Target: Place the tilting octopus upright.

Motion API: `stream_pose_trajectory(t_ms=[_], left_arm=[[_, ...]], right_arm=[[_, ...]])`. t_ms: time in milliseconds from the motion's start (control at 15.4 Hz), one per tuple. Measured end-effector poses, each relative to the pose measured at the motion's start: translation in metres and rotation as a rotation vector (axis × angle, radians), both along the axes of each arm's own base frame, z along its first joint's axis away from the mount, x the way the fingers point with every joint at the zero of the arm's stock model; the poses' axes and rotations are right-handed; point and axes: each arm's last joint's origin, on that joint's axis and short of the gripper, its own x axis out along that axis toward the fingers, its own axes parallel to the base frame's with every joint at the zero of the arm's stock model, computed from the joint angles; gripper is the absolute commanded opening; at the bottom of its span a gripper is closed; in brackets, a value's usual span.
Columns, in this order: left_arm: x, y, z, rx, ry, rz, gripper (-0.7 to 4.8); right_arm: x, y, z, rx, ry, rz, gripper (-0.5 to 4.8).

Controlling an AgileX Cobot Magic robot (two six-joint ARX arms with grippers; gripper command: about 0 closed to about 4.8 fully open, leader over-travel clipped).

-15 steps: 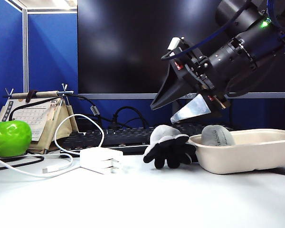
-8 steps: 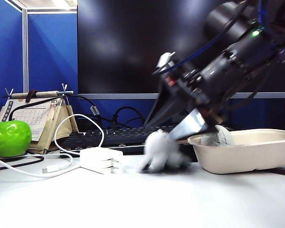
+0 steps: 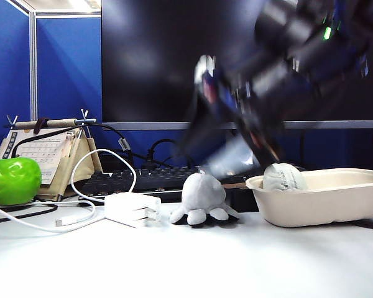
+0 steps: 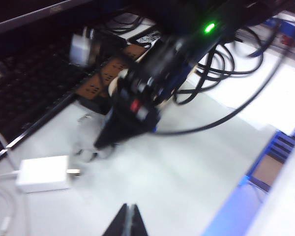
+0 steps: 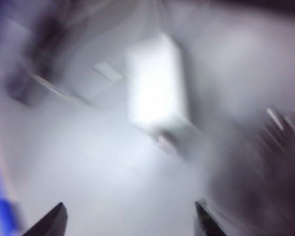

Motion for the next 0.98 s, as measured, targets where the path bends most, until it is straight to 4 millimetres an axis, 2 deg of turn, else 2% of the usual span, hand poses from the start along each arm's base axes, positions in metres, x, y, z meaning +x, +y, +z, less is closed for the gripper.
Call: stream_pose_trajectory(t_ms=[130, 195, 260, 325, 390, 520, 650, 845, 976], left_arm=[[0.002, 0.001, 0.002, 0.023, -0.061, 0.059, -0.05], [0.005, 0.000, 0.011, 0.040, -0.209, 0.124, -0.05], [0.005, 0.000, 0.017, 0.041, -0.276, 0.135, -0.05], [0.005, 0.001, 0.027, 0.037, -0.344, 0.129, -0.05], [0.003, 0.010, 0.051, -0.002, -0.447, 0.127, -0.05], [-0.001, 0.030, 0.069, -0.083, -0.482, 0.147, -0.05], [-0.010, 0.065, 0.078, -0.223, -0.498, 0.122, -0.05], [-0.027, 0.124, 0.075, -0.502, -0.417, 0.001, -0.05], [-0.035, 0.147, 0.062, -0.584, -0.327, -0.075, -0.05]], right_arm=[[-0.005, -0.002, 0.031, 0.107, -0.078, 0.010, 1.96], [-0.014, -0.008, 0.073, 0.191, -0.198, 0.016, 1.96], [-0.020, -0.012, 0.090, 0.227, -0.246, 0.027, 1.65], [-0.031, -0.018, 0.110, 0.267, -0.296, 0.042, -0.05], [-0.055, -0.032, 0.137, 0.322, -0.356, 0.071, -0.06], [-0.083, -0.049, 0.156, 0.355, -0.383, 0.107, -0.06], [-0.124, -0.074, 0.166, 0.349, -0.343, 0.136, -0.06], [-0.173, -0.105, 0.174, 0.350, -0.382, 0.103, -0.06], [-0.203, -0.129, 0.177, 0.350, -0.478, -0.015, -0.06]])
